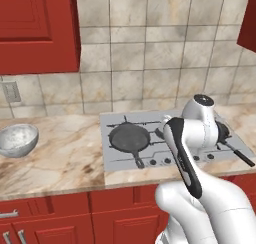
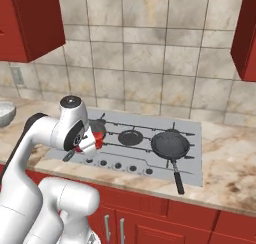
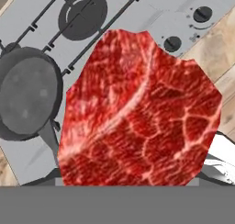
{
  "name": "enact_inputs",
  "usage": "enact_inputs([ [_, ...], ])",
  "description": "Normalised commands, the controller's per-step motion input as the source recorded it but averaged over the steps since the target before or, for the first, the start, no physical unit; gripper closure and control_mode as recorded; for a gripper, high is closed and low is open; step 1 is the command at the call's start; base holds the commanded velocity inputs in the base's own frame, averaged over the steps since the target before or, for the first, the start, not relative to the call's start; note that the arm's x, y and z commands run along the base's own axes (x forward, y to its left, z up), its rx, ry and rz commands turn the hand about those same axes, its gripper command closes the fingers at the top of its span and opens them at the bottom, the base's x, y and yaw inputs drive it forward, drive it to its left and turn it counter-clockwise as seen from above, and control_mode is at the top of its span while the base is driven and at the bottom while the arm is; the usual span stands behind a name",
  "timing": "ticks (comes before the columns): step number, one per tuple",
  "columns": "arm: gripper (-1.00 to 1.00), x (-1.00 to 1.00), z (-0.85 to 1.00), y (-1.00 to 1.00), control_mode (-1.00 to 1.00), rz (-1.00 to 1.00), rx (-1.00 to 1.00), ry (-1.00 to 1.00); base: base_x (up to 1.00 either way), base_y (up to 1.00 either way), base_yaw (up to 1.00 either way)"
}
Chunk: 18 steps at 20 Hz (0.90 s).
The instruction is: Place one of the steaks on the plate and the other in the bowl. Then place the bowl in the fridge.
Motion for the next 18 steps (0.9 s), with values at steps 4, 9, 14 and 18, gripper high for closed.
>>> enact_inputs([
  [4,1.0,0.0,0.0,0.0,1.0,0.0,0.0,0.0,-0.14,0.47,0.12],
  [9,1.0,0.0,0.0,0.0,1.0,0.0,0.0,0.0,0.0,0.67,0.1],
  [14,1.0,0.0,0.0,0.0,1.0,0.0,0.0,0.0,0.0,0.69,0.1],
  [18,1.0,0.0,0.0,0.0,1.0,0.0,0.0,0.0,0.1,0.6,0.11],
])
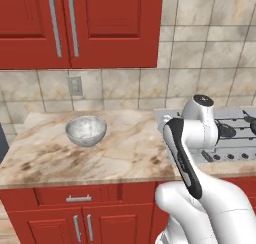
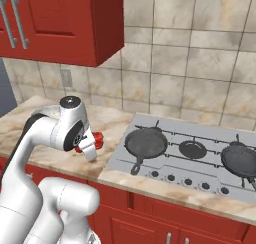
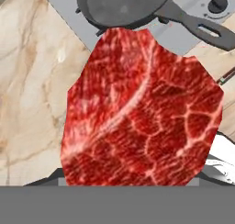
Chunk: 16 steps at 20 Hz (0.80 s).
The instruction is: Place one of the steaks on the plate and the other in the bowl. Then place the bowl in the fridge.
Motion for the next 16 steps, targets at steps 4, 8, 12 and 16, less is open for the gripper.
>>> enact_inputs([
  [4,1.0,0.0,0.0,0.0,1.0,0.0,0.0,0.0,0.15,0.55,0.11],
  [8,1.0,0.0,0.0,0.0,1.0,0.0,0.0,0.0,0.21,0.51,0.11],
  [12,1.0,0.0,0.0,0.0,1.0,0.0,0.0,0.0,0.24,0.41,0.11],
  [16,1.0,0.0,0.0,0.0,1.0,0.0,0.0,0.0,0.25,0.34,0.11],
])
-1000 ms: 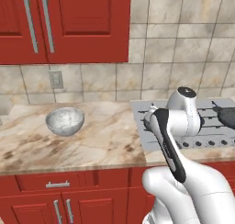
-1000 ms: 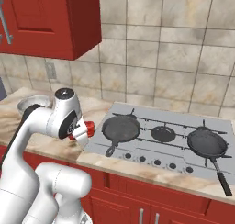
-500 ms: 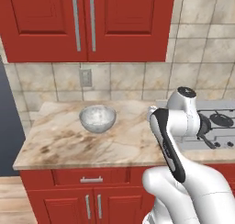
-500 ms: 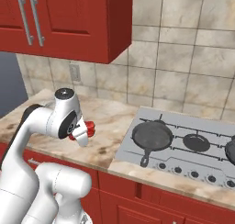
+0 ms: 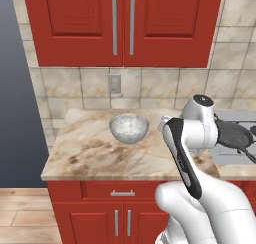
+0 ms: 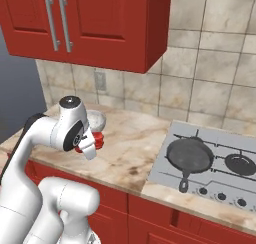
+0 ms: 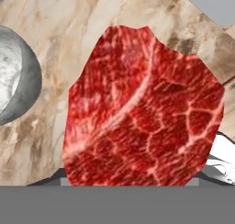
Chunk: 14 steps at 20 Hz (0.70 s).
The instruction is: Place one of the steaks on the plate and the other in the bowl. Then place the bowl in the fridge.
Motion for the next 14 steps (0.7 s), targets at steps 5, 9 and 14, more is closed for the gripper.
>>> enact_inputs([
  [5,1.0,0.0,0.0,0.0,1.0,0.0,0.0,0.0,0.32,0.21,0.11],
  [9,1.0,0.0,0.0,0.0,1.0,0.0,0.0,0.0,0.43,0.15,0.12],
  [14,1.0,0.0,0.0,0.0,1.0,0.0,0.0,0.0,0.42,0.17,0.12],
])
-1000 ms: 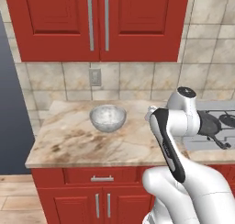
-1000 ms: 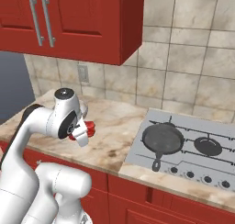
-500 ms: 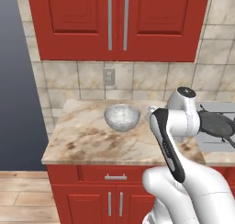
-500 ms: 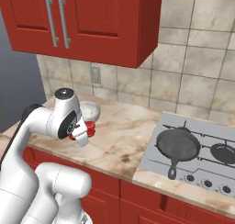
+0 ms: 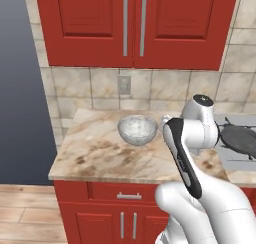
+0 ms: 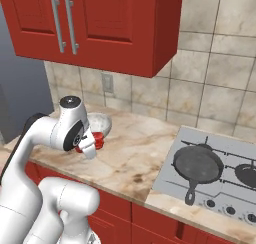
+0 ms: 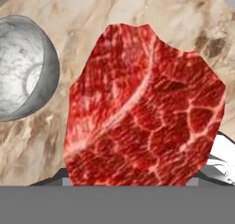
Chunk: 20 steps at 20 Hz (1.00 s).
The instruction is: Place one of the steaks on the plate and the other in the bowl. Then place the bowl in the fridge.
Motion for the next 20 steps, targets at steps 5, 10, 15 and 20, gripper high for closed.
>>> enact_inputs([
  [5,1.0,0.0,0.0,0.0,1.0,0.0,0.0,0.0,0.17,0.35,0.13],
  [10,1.0,0.51,0.0,0.31,-1.0,0.19,-0.12,-0.04,0.0,0.0,0.0],
  [15,1.0,0.65,0.0,0.29,-1.0,0.17,-0.13,-0.05,0.0,0.0,0.0],
  [20,1.0,0.86,0.0,0.24,-1.0,0.16,-0.12,0.0,0.0,0.0,0.0],
])
